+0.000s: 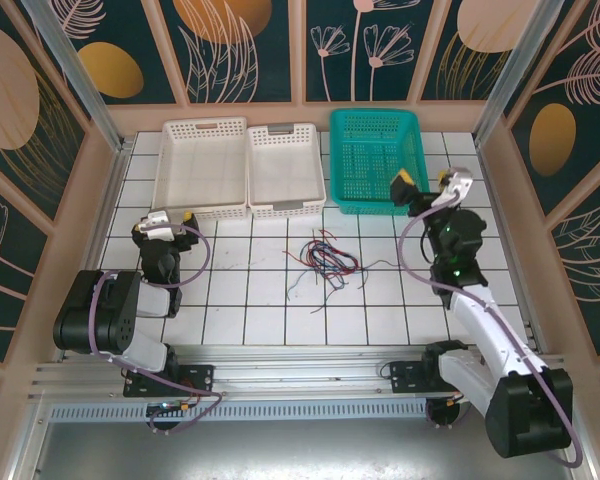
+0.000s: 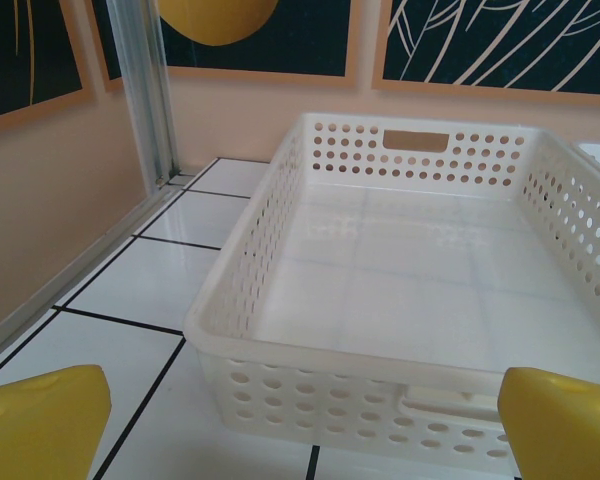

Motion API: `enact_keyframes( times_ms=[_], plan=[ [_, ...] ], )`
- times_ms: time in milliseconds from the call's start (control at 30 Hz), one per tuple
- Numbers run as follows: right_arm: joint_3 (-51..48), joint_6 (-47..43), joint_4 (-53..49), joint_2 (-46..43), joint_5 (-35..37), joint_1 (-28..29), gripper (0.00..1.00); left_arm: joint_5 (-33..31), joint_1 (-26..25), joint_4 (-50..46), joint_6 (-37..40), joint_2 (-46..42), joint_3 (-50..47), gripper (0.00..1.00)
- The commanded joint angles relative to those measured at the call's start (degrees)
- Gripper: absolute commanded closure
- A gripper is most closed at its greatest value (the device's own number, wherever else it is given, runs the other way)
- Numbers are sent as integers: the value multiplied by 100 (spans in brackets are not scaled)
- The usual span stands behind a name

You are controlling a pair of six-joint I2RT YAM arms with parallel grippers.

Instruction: Untangle the cables

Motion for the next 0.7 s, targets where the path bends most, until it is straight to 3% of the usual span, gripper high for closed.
enact_keyframes(
  times_ms=[0, 67, 133, 267, 467, 533, 667],
  plan=[
    [703, 1099, -1185, 184, -1297, -118, 1, 36, -21, 119, 66, -38, -1, 1],
    [756, 1682, -1362, 298, -1179, -152, 1, 35, -20, 117, 69, -36, -1, 1],
    [618, 1777, -1037, 356, -1523, -176, 1, 36, -19, 104, 67, -29, 12, 1],
    [582, 2267, -1408, 177, -1034, -182, 1, 170, -22, 77, 147, -229, -67, 1],
    [23, 2013, -828, -353, -891, -155, 1, -56, -24, -3195, -527, -815, 1374, 1],
    [116, 1930, -961, -214, -882, -134, 1, 244, -32, -3635, -645, -976, 1574, 2],
    [336, 1865, -1197, 160, -1062, -77, 1, -25, -37, -3755, -1163, -1872, 1240, 1]
  ],
)
